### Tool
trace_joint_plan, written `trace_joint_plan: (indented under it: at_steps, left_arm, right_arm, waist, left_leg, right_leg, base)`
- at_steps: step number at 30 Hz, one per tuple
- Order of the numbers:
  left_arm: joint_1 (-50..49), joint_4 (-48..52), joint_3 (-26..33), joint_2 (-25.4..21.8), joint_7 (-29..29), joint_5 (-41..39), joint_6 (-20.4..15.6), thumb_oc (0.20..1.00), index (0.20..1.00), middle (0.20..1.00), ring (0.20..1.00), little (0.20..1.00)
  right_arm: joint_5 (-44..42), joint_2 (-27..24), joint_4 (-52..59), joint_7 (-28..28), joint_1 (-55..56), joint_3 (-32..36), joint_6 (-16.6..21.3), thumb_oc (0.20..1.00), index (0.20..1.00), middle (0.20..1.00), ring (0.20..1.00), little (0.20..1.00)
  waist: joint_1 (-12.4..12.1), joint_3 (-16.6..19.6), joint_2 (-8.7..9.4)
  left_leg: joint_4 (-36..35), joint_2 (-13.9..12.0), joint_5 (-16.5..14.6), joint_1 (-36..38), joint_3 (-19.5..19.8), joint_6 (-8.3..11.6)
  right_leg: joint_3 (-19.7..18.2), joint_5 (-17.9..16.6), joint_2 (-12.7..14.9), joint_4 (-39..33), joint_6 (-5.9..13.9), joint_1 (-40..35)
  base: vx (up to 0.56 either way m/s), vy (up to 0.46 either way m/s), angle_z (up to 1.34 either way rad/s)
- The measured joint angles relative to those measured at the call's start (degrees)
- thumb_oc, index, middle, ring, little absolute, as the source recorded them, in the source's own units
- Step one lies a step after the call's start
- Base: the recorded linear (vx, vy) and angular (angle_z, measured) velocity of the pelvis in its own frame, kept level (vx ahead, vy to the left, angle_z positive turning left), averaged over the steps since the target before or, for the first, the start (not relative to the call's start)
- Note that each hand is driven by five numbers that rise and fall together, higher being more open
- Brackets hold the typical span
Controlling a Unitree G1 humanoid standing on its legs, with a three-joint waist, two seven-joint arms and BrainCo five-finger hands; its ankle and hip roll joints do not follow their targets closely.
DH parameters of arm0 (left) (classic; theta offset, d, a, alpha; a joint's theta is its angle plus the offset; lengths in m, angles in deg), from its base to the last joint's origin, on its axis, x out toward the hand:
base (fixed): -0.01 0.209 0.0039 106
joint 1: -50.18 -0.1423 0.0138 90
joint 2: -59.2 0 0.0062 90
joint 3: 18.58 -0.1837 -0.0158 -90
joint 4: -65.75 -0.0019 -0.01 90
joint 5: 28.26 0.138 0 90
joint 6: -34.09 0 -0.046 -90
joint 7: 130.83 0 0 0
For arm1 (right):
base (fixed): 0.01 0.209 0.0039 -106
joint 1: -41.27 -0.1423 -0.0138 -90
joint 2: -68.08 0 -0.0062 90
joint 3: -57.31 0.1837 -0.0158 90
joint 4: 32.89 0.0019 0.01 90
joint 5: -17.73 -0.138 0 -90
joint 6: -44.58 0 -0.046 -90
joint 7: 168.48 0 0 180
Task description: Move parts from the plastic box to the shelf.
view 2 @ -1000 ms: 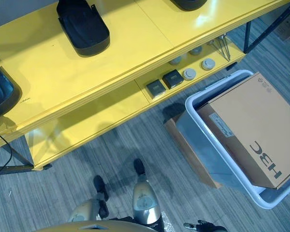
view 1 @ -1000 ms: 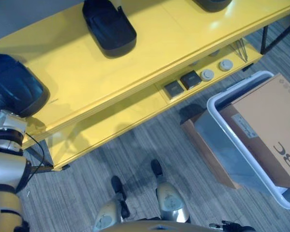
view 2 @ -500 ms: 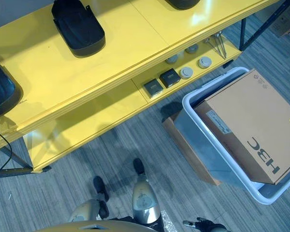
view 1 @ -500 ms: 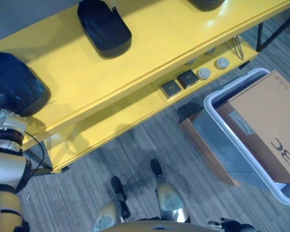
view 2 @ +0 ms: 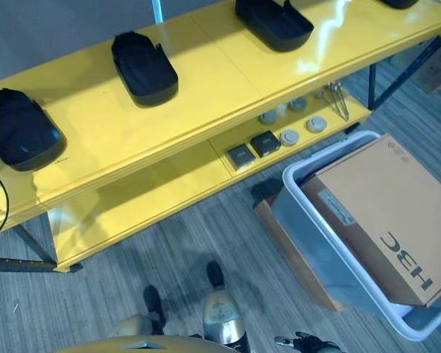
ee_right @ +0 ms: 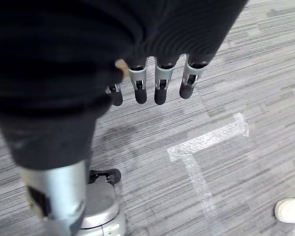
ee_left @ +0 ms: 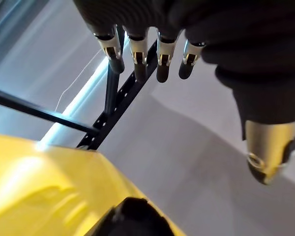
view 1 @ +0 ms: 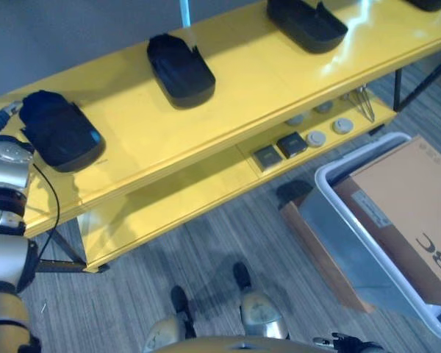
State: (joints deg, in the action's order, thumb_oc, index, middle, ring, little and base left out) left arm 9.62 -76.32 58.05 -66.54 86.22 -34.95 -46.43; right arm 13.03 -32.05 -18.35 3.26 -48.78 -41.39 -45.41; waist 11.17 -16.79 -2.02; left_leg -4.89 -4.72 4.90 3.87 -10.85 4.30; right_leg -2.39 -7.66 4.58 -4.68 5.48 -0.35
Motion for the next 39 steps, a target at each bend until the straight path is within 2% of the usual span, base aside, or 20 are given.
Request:
trace_joint_plan:
  at_steps: [2, 4, 5, 6, 8, 10, 11, 13, 15, 16, 17, 20, 24, 25, 26, 27, 31, 39]
  left_arm:
    - [-3.7, 5.8, 0.3, 0.0, -0.1, 0.0, -2.5, 1.000, 1.000, 1.000, 1.000, 1.000]
    - [-11.8, 15.8, 2.1, 1.1, -3.9, -0.6, -7.0, 1.000, 1.000, 1.000, 1.000, 1.000]
    - [-13.9, 18.8, 2.7, 1.8, -5.1, -1.3, -7.2, 1.000, 1.000, 1.000, 1.000, 1.000]
    - [-18.2, 25.1, 6.0, 4.6, -6.9, -2.7, -7.6, 1.000, 1.000, 1.000, 1.000, 1.000]
    - [-25.2, 32.9, 6.7, 12.2, -9.9, -4.6, -8.6, 1.000, 1.000, 1.000, 1.000, 1.000]
    - [-35.0, 39.3, 5.7, 25.1, -13.0, -5.6, -9.7, 1.000, 1.000, 1.000, 1.000, 1.000]
    - [-39.6, 39.5, 1.6, 30.4, -15.8, -5.6, -10.2, 1.000, 1.000, 1.000, 1.000, 1.000]
    - [-42.2, 42.7, 0.8, 33.7, -15.0, -5.0, -12.5, 1.000, 1.000, 1.000, 1.000, 1.000]
    - [-42.5, 43.1, -3.3, 33.1, -16.6, -6.6, -14.0, 1.000, 1.000, 1.000, 1.000, 1.000]
    - [-42.2, 39.8, -5.2, 33.5, -17.4, -7.8, -17.6, 1.000, 1.000, 1.000, 1.000, 1.000]
    - [-42.2, 39.7, -5.3, 33.7, -17.6, -8.0, -18.6, 1.000, 1.000, 1.000, 1.000, 1.000]
    - [-41.8, 40.0, -7.8, 31.9, -19.7, -8.8, -19.2, 1.000, 1.000, 1.000, 1.000, 1.000]
    - [-41.6, 40.0, -11.4, 31.5, -19.1, -9.1, -19.5, 1.000, 1.000, 1.000, 1.000, 1.000]
    - [-41.6, 40.0, -11.5, 31.5, -18.5, -9.4, -19.5, 0.934, 0.934, 0.934, 0.934, 0.934]
    - [-41.3, 39.9, -11.5, 31.5, -17.7, -9.5, -19.5, 0.598, 0.598, 0.598, 0.598, 0.598]
    - [-40.3, 39.9, -11.3, 31.5, -16.0, -9.5, -19.5, 0.200, 0.200, 0.200, 0.200, 0.200]
    - [-38.5, 39.0, -8.6, 32.3, -13.1, -9.5, -19.5, 0.200, 0.200, 0.200, 0.200, 0.200]
    - [-38.5, 40.7, -1.1, 32.2, -9.1, -8.9, -20.2, 0.200, 0.200, 0.200, 0.200, 0.200]
  right_arm:
    - [0.1, 0.8, 0.0, 0.2, 1.1, 0.7, -0.2, 1.000, 1.000, 1.000, 1.000, 1.000]
    - [0.1, 1.9, 0.0, 0.3, 2.6, 1.0, -0.3, 1.000, 1.000, 1.000, 1.000, 1.000]
    - [0.1, 2.4, 0.1, 0.5, 2.8, 1.0, -0.4, 1.000, 1.000, 1.000, 1.000, 1.000]
    - [0.0, 3.0, 0.3, 1.3, 3.4, 1.5, -0.4, 1.000, 1.000, 1.000, 1.000, 1.000]
    - [0.0, 4.3, 0.3, 1.4, 5.0, 2.4, -0.7, 1.000, 1.000, 1.000, 1.000, 1.000]
    - [-0.1, 6.4, 0.3, 2.1, 6.0, 3.3, -1.1, 1.000, 1.000, 1.000, 1.000, 1.000]
    - [-0.4, 7.8, 0.4, 2.9, 6.0, 3.2, -1.2, 1.000, 1.000, 1.000, 1.000, 1.000]
    - [-0.6, 8.5, 0.4, 3.8, 6.8, 3.3, -1.5, 1.000, 1.000, 1.000, 1.000, 1.000]
    - [-1.8, 8.7, 0.3, 3.9, 7.3, 3.2, -2.0, 1.000, 1.000, 1.000, 1.000, 1.000]
    - [-2.9, 9.0, 0.4, 4.7, 7.4, 3.0, -2.0, 1.000, 1.000, 1.000, 1.000, 1.000]
    - [-2.9, 9.1, 0.3, 5.1, 7.7, 2.6, -2.2, 1.000, 1.000, 1.000, 1.000, 1.000]
    - [-4.0, 9.3, 0.3, 5.6, 7.7, 2.2, -2.4, 1.000, 1.000, 1.000, 1.000, 1.000]
    - [-4.1, 9.4, 0.3, 5.9, 7.7, 2.1, -2.4, 1.000, 1.000, 1.000, 1.000, 1.000]
    - [-4.1, 9.4, 0.3, 5.9, 7.7, 2.1, -2.4, 1.000, 1.000, 1.000, 1.000, 1.000]
    - [-4.1, 9.4, 0.3, 5.9, 7.8, 2.1, -2.3, 1.000, 1.000, 1.000, 1.000, 1.000]
    - [-4.0, 9.3, 0.3, 5.9, 8.0, 2.1, -2.2, 1.000, 1.000, 1.000, 1.000, 1.000]
    - [-4.0, 9.3, 0.3, 5.9, 8.4, 2.1, -2.1, 1.000, 1.000, 1.000, 1.000, 1.000]
    - [-3.9, 9.2, 0.3, 5.9, 8.6, 2.2, -1.4, 1.000, 1.000, 1.000, 1.000, 1.000]
  waist:
    - [-0.9, 2.3, -0.34]
    - [-2.2, 4.7, -0.87]
    - [-2.4, 4.8, -0.78]
    - [-2.6, 5.1, -0.74]
    - [-4.1, 5.6, -0.73]
    - [-4.7, 6.5, -0.08]
    - [-4.6, 6.9, 0.72]
    - [-4.7, 7.1, 1.34]
    - [-4.6, 7.2, 1.45]
    - [-4.5, 7.3, 1.29]
    - [-4.5, 7.3, 1.24]
    - [-4.4, 7.3, 1.18]
    - [-3.6, 7.3, 1.16]
    - [-3.1, 7.3, 1.16]
    - [-2.6, 7.2, 1.05]
    - [-2.0, 7.0, 0.69]
    - [-1.6, 6.8, 0.11]
    - [-2.3, 6.6, -0.18]
  left_leg:
    - [0.0, 0.0, -0.2, 0.2, 0.1, 0.00]
    - [0.0, 0.2, -0.4, 0.4, 0.8, -0.10]
    - [0.0, 0.2, -0.4, 0.5, 1.2, -0.15]
    - [0.0, 0.2, -0.5, 0.5, 1.6, -0.18]
    - [0.0, 0.2, -0.8, 1.0, 1.9, -0.14]
    - [0.0, 0.1, -1.0, 0.9, 2.2, -0.02]
    - [0.0, 0.0, -0.9, 0.5, 2.2, -0.04]
    - [0.0, 0.0, -0.8, 0.1, 2.3, -0.15]
    - [0.0, 0.1, -0.5, 0.4, 2.4, -0.63]
    - [0.0, 0.0, -0.5, 0.4, 2.3, -0.64]
    - [0.0, 0.0, -0.5, 0.4, 2.2, -0.65]
    - [0.0, 0.0, -0.5, 0.5, 2.1, -0.68]
    - [0.0, 0.1, -0.6, 0.7, 1.4, -0.74]
    - [0.0, 0.1, -0.6, 0.8, 1.4, -0.71]
    - [0.0, 0.1, -0.6, 0.9, 1.4, -0.71]
    - [0.0, 0.1, -0.7, 0.9, 1.3, -0.65]
    - [0.0, 0.0, -0.7, 1.1, 1.2, -0.65]
    - [0.0, 0.0, -0.7, 1.3, 1.4, -0.67]
  right_leg:
    - [0.1, 0.3, 0.0, 0.0, 0.06, -0.2]
    - [0.4, 0.5, 0.1, 0.0, 0.25, -0.8]
    - [0.9, 0.6, 0.1, 0.0, 0.27, -1.1]
    - [1.4, 0.9, 0.2, 0.0, 0.36, -1.5]
    - [1.6, 1.7, 0.2, 0.0, 0.23, -1.8]
    - [1.7, 1.9, 0.2, -0.2, 0.19, -1.8]
    - [1.7, 1.9, 0.1, -0.1, 0.13, -1.4]
    - [1.7, 1.8, 0.1, -0.2, 0.13, -1.2]
    - [1.8, 1.8, 0.1, -0.3, 0.17, -1.5]
    - [1.8, 1.8, 0.1, -0.3, 0.26, -1.5]
    - [1.7, 1.8, 0.1, -0.3, 0.25, -1.5]
    - [1.6, 1.7, 0.1, -0.4, 0.28, -1.5]
    - [1.3, 1.7, 0.2, -0.4, 0.32, -1.5]
    - [1.3, 1.7, 0.2, -0.4, 0.33, -1.5]
    - [1.3, 1.7, 0.2, -0.4, 0.33, -1.5]
    - [1.2, 1.7, 0.2, -0.4, 0.35, -1.6]
    - [1.1, 1.7, 0.2, -0.4, 0.37, -1.7]
    - [1.4, 1.7, 0.2, -0.4, 0.36, -2.0]
  base:
    - [0.03, -0.041, 0.05]
    - [0.04, -0.081, 0.16]
    - [0.03, -0.085, 0.24]
    - [0.01, -0.062, 0.19]
    - [0.02, -0.076, 0.10]
    - [0.00, -0.090, 0.04]
    - [-0.02, -0.073, -0.02]
    - [-0.02, -0.060, 0.02]
    - [-0.03, -0.069, 0.03]
    - [-0.03, -0.057, -0.03]
    - [-0.03, -0.027, -0.01]
    - [0.00, 0.000, 0.00]
    - [0.01, 0.009, -0.05]
    - [0.00, 0.002, -0.05]
    - [0.00, 0.000, 0.00]
    - [0.00, 0.000, 0.00]
    - [0.00, 0.000, -0.01]
    - [0.00, 0.002, 0.01]
